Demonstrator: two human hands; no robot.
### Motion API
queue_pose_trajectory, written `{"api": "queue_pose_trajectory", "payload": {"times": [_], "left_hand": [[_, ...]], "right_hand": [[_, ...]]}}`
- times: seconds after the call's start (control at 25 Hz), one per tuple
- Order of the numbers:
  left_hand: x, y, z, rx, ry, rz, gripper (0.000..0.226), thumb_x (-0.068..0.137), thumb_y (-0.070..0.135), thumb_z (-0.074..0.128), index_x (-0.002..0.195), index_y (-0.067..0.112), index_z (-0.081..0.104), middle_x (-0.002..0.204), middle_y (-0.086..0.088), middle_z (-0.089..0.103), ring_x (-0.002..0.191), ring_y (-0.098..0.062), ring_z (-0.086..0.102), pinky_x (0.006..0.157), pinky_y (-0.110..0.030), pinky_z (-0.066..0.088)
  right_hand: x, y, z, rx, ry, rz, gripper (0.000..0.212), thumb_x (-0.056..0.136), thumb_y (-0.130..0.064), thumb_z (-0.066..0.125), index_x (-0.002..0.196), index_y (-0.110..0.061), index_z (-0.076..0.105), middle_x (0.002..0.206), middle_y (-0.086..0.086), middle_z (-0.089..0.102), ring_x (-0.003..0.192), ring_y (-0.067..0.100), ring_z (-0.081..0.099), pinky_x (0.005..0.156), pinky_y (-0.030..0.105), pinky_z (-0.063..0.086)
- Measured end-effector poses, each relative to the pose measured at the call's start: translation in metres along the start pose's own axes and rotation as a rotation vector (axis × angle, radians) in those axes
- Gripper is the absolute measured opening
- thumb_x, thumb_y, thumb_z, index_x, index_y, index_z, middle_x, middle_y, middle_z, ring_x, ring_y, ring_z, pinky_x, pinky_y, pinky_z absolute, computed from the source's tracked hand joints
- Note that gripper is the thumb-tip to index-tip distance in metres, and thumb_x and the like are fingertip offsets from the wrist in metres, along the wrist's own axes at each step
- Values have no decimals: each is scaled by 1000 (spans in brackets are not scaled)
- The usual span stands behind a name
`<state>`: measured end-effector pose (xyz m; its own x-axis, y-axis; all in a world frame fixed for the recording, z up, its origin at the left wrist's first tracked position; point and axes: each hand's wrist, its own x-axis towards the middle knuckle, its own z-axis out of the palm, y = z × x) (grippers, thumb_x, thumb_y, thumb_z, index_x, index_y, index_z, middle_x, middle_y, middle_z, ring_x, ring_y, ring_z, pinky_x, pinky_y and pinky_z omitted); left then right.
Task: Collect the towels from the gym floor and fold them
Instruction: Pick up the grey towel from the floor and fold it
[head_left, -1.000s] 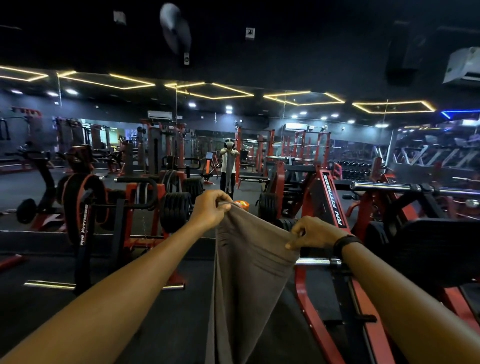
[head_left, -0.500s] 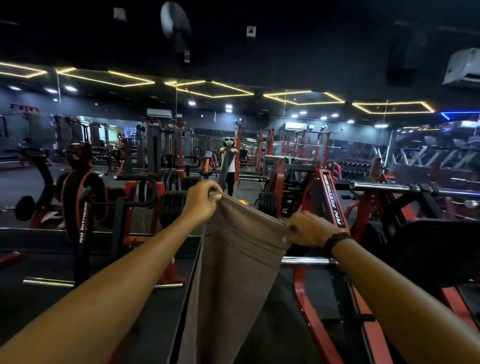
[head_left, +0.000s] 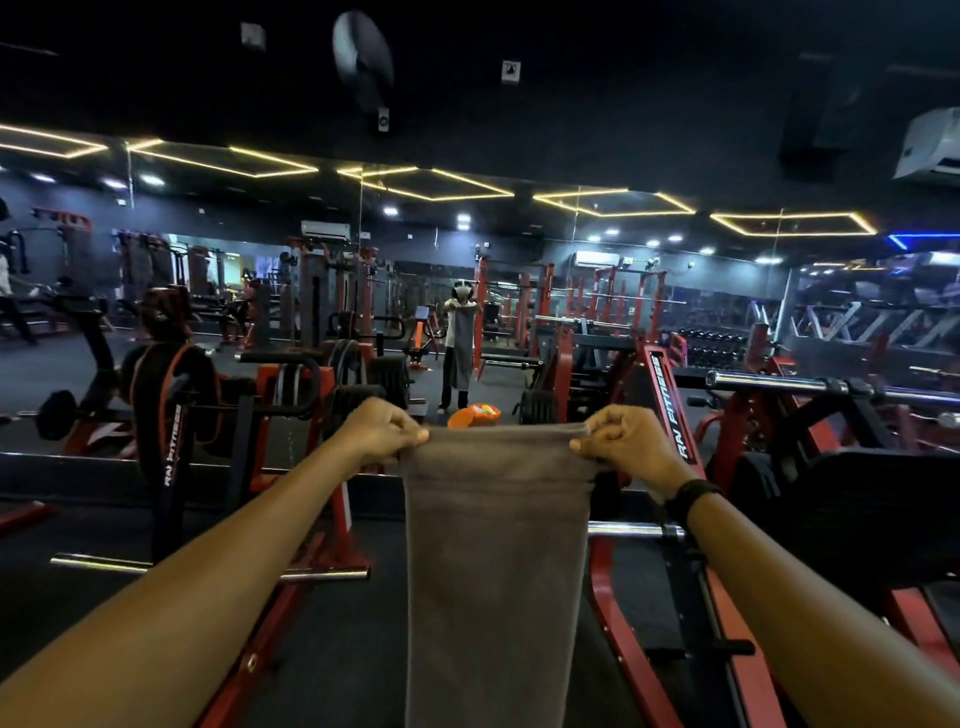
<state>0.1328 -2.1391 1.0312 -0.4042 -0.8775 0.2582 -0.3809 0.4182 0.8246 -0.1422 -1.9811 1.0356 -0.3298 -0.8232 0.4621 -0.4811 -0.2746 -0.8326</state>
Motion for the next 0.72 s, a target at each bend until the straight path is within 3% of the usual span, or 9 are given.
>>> {"api": "queue_pose_trajectory", "payload": {"times": [0.12, 0.2, 0.28, 0.36, 0.4, 0.52, 0.56, 0.64, 0.72], "left_hand": [[-10, -11, 5, 170, -428, -101, 6, 89, 14, 65, 84, 11, 65, 87, -6, 67, 79, -15, 66, 66, -30, 59], [-16, -7, 11, 214, -601, -86, 4, 91, 14, 61, 89, 11, 64, 89, -6, 66, 77, -12, 65, 68, -28, 59], [-16, 9, 13, -61, -475, 19, 7, 90, 12, 61, 97, 11, 63, 93, -4, 68, 79, -10, 65, 64, -23, 55], [-9, 21, 12, -567, -276, 105, 22, 86, 16, 65, 107, 18, 59, 99, 0, 70, 89, -13, 66, 70, -25, 54], [-5, 23, 11, -664, -315, 123, 34, 81, 20, 70, 112, 23, 56, 104, 2, 70, 96, -13, 65, 76, -28, 54], [-15, -8, 42, -148, -587, -10, 71, 59, 36, 89, 119, 23, 54, 113, 2, 68, 104, -16, 65, 90, -40, 54], [-18, -19, 51, -89, -617, -41, 73, 55, 39, 91, 117, 21, 58, 113, -1, 69, 105, -19, 65, 94, -44, 52], [-26, -25, 53, -240, -590, -25, 67, 57, 42, 88, 114, 14, 65, 112, -8, 69, 107, -26, 64, 96, -48, 49], [-25, -25, 41, -560, -477, -57, 61, 66, 47, 81, 114, 10, 66, 110, -11, 70, 105, -26, 65, 90, -43, 52]], "right_hand": [[-14, 18, -8, -63, -278, 251, 21, 74, 1, 76, 78, -9, 58, 57, -1, 64, 56, 9, 64, 51, 22, 54], [-16, 21, -21, -170, -459, 339, 20, 74, -2, 77, 81, -10, 60, 64, 0, 65, 59, 10, 63, 54, 21, 54], [-9, 11, -34, -6, -404, 284, 26, 69, -11, 81, 87, -10, 63, 80, 7, 68, 71, 14, 66, 63, 25, 56], [1, 0, -41, 435, -190, 156, 46, 63, -25, 85, 102, -12, 64, 99, 9, 70, 84, 18, 69, 68, 31, 57], [2, -1, -39, 540, -183, 146, 51, 64, -31, 83, 108, -14, 63, 103, 7, 71, 87, 17, 69, 68, 33, 57], [-26, 30, -4, 244, -347, 401, 54, 63, -31, 87, 108, -11, 66, 98, 4, 73, 84, 15, 69, 71, 34, 58], [-33, 37, 2, 177, -345, 430, 50, 65, -27, 86, 108, -9, 67, 96, 5, 73, 81, 15, 69, 70, 33, 57], [-27, 39, -1, 160, -250, 385, 29, 79, -16, 74, 106, -8, 67, 95, 7, 71, 79, 13, 68, 66, 28, 55], [-13, 29, -13, 377, -133, 316, 21, 88, -18, 63, 107, -10, 66, 102, 11, 70, 86, 17, 67, 71, 28, 56]]}}
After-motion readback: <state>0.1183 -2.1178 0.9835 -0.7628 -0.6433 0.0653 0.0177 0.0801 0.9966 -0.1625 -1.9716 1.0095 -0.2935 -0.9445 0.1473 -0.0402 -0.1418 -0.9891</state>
